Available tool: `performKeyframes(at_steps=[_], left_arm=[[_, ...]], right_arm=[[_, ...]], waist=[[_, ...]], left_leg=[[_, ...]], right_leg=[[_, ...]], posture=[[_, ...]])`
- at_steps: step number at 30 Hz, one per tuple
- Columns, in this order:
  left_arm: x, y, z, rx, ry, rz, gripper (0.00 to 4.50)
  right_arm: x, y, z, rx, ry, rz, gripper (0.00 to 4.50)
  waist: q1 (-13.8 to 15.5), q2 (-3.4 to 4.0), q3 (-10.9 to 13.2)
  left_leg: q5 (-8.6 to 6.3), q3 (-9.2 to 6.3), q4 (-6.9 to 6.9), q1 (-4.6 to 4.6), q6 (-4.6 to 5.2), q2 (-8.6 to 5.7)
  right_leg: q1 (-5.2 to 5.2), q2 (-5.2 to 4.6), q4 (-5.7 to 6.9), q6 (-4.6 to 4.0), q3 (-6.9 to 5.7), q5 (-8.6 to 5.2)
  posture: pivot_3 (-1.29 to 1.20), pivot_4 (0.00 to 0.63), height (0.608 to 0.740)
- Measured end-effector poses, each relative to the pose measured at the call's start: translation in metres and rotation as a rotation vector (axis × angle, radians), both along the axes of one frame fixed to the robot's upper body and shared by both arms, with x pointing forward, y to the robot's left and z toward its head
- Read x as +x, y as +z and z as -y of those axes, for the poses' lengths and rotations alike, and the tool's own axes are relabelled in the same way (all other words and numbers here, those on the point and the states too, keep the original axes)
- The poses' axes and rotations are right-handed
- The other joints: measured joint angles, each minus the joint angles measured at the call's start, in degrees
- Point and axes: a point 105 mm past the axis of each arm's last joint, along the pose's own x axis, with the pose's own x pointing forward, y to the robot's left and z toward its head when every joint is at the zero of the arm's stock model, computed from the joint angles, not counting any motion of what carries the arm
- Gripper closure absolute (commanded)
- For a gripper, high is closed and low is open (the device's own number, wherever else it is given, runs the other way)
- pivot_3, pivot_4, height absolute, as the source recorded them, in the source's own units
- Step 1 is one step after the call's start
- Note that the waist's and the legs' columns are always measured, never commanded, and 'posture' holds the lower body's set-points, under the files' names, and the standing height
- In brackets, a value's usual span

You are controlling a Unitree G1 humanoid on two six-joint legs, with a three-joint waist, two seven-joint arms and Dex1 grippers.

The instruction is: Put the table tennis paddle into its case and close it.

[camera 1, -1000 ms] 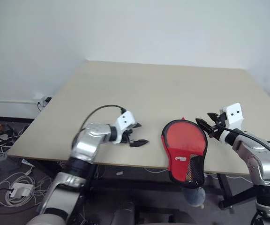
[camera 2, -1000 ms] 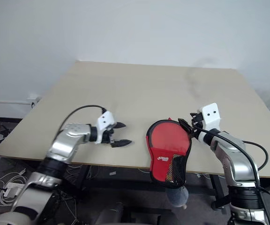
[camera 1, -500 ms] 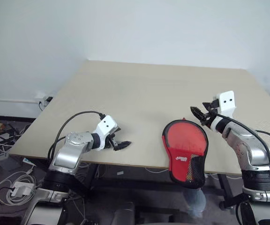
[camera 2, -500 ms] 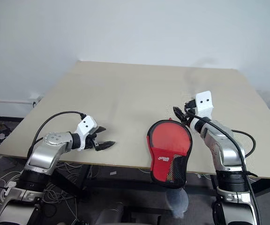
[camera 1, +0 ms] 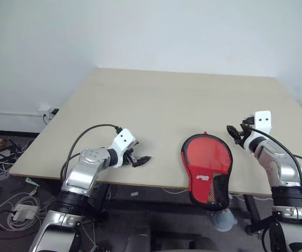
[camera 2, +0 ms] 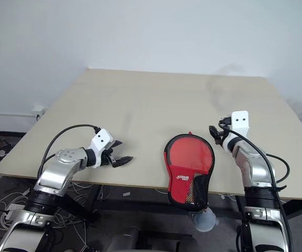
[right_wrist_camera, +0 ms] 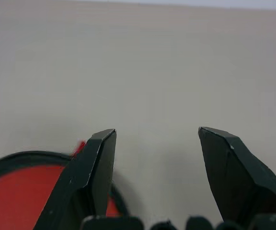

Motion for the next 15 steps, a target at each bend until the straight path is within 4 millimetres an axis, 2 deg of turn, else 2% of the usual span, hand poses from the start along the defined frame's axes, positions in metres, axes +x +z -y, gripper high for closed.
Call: performKeyframes(at_steps=[2, 7, 10, 15], left_arm=[[0.001, -0.002, -0.001, 0.000, 0.018, 0.000, 0.00], [0.005, -0.005, -0.002, 0.002, 0.071, 0.017, 0.00], [0.000, -0.010, -0.009, -0.007, 0.119, -0.004, 0.00], [0.003, -0.013, -0.016, -0.009, 0.201, 0.002, 0.00]], right_arm=[[0.003, -0.005, 0.013, 0.023, -0.051, -0.012, 1.54], [0.014, -0.003, 0.025, 0.012, -0.090, 0.002, 1.54], [0.020, 0.002, 0.032, 0.000, -0.105, 0.021, 1.54], [0.023, -0.007, 0.043, -0.006, -0.138, -0.007, 1.54]], waist=[[0.0, 0.02, 0.0], [-0.2, 0.10, 0.0], [-0.2, 0.10, 0.0], [0.0, 0.11, 0.0]], left_leg=[[0.01, 0.01, 0.00, 0.00, 0.01, 0.00], [0.13, 0.01, -0.02, 0.01, 0.15, 0.00], [0.13, 0.00, -0.03, 0.01, 0.15, 0.02], [0.07, 0.00, -0.03, 0.01, 0.01, -0.01]], right_leg=[[-0.01, 0.00, 0.00, 0.00, 0.01, 0.00], [-0.03, 0.01, 0.01, 0.00, 0.03, 0.00], [-0.03, 0.01, 0.01, 0.00, 0.04, 0.00], [-0.01, 0.00, 0.01, -0.01, 0.03, 0.01]], posture=[[0.00, 0.000, 0.715], [0.00, 0.000, 0.715], [0.00, 0.000, 0.715], [0.00, 0.000, 0.715]])
